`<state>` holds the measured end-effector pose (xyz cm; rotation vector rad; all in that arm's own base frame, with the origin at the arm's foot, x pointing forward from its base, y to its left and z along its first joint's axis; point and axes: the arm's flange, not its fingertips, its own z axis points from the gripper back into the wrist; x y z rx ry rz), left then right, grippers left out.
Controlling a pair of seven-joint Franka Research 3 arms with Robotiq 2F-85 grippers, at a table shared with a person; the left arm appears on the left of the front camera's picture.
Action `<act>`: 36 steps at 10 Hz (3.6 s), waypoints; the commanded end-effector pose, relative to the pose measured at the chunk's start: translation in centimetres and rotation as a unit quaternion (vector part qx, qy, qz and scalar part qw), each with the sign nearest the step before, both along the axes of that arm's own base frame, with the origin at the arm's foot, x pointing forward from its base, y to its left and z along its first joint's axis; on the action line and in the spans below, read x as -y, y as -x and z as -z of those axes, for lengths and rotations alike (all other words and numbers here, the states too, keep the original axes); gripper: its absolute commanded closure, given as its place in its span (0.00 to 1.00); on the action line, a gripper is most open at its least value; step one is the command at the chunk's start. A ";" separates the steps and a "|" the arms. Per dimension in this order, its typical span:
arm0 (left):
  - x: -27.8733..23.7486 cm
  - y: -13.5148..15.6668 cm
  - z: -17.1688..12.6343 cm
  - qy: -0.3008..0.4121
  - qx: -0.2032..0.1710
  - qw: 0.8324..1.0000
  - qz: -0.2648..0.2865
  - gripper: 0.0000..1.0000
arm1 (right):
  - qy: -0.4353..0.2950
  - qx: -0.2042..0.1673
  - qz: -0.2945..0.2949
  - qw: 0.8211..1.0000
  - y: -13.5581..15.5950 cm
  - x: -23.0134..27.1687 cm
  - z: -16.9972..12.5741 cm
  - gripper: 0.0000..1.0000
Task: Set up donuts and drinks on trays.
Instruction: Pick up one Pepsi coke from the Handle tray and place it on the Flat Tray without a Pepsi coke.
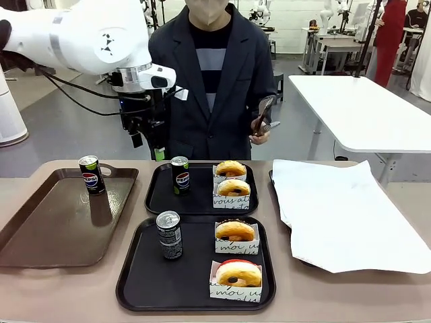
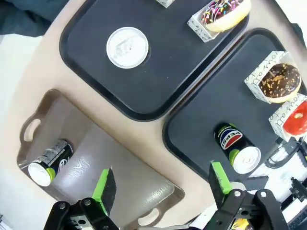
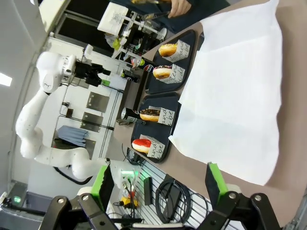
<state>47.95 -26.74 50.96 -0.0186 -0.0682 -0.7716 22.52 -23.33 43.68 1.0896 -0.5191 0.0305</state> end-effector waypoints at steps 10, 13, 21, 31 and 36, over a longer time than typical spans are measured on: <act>-11.4 6.1 1.1 0.117 -0.030 0.986 -0.113 0.00 | -0.012 0.017 0.004 1.000 -0.2 0.0 -0.1 0.00; -15.4 9.0 4.4 0.087 -0.039 0.980 -0.174 0.00 | -0.012 0.017 0.004 1.000 -0.2 0.0 -0.1 0.00; -27.4 7.8 7.6 0.416 -0.013 0.870 -0.263 0.00 | -0.012 0.017 0.004 1.000 -0.2 0.0 -0.1 0.00; -40.7 14.7 8.0 0.559 -0.097 0.765 -0.305 0.00 | -0.012 0.017 0.004 1.000 -0.2 0.0 -0.1 0.00; -39.7 14.7 7.4 0.560 -0.100 0.767 -0.297 0.00 | -0.012 0.017 0.004 1.000 -0.2 0.0 -0.1 0.00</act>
